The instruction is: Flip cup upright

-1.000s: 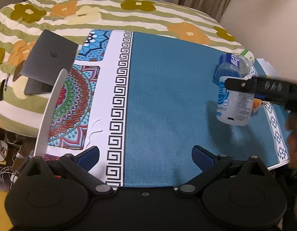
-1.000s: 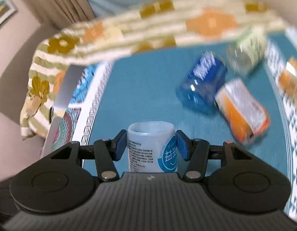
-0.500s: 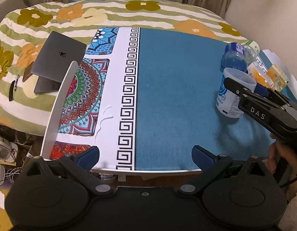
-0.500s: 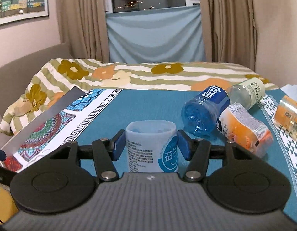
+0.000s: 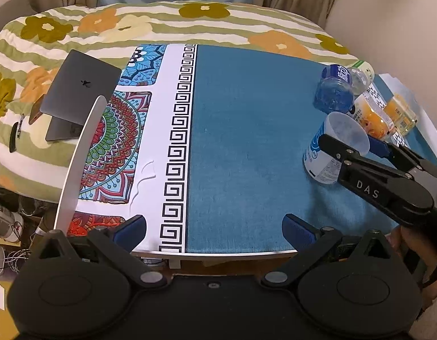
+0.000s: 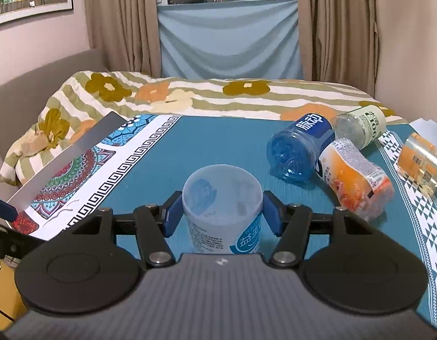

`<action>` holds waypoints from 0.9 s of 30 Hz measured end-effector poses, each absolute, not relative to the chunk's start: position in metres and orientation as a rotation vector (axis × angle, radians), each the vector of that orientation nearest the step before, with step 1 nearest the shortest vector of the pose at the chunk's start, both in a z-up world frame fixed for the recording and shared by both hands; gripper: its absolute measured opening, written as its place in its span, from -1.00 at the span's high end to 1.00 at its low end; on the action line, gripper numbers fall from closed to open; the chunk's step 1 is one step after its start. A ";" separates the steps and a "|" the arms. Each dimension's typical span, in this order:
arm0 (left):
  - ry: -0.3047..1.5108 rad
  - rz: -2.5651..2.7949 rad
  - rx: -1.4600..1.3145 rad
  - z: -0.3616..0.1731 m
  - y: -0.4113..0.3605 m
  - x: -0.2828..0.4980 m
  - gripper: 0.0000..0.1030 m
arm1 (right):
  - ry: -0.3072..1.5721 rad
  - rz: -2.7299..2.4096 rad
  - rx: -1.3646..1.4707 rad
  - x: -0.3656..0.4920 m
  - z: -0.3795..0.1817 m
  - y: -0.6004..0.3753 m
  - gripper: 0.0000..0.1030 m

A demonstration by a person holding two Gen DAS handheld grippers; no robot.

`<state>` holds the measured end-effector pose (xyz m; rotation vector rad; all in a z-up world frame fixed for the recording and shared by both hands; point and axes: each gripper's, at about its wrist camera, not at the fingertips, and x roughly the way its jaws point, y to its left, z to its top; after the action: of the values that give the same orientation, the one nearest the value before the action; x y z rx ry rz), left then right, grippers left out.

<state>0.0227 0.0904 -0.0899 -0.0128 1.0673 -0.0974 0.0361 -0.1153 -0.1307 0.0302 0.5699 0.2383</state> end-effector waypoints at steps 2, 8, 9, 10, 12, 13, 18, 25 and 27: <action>1.067 -0.093 -0.020 -0.090 0.091 0.023 -1.00 | 0.578 0.242 0.025 0.037 -0.130 -0.114 -0.57; 1.059 -0.078 -0.024 -0.088 0.091 0.022 -1.00 | 0.594 0.234 0.024 0.041 -0.130 -0.110 -1.00; 1.058 -0.077 -0.026 -0.087 0.091 0.021 -1.00 | 0.606 0.229 0.020 0.042 -0.131 -0.109 -1.00; 1.057 -0.075 -0.027 -0.086 0.090 0.021 -1.00 | 0.620 0.225 0.019 0.044 -0.131 -0.109 -1.00; 1.049 -0.074 -0.026 -0.082 0.089 0.020 -1.00 | 0.645 0.223 0.037 0.045 -0.130 -0.112 -1.00; 1.042 -0.075 -0.024 -0.079 0.087 0.019 -1.00 | 0.656 0.223 0.048 0.045 -0.128 -0.115 -1.00; 0.984 -0.077 -0.016 -0.053 0.078 0.017 -1.00 | 0.696 0.206 0.060 0.039 -0.093 -0.132 -1.00; 0.889 -0.083 0.001 -0.015 0.058 0.012 -1.00 | 0.786 0.122 0.050 0.028 -0.025 -0.168 -1.00; 0.864 -0.083 0.014 -0.007 0.052 0.010 -1.00 | 0.812 0.096 0.035 0.023 -0.013 -0.178 -1.00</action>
<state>0.0099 0.0521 -0.0072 0.0145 0.8642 -0.0827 0.0229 -0.1780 -0.0126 0.0351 0.8118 0.0960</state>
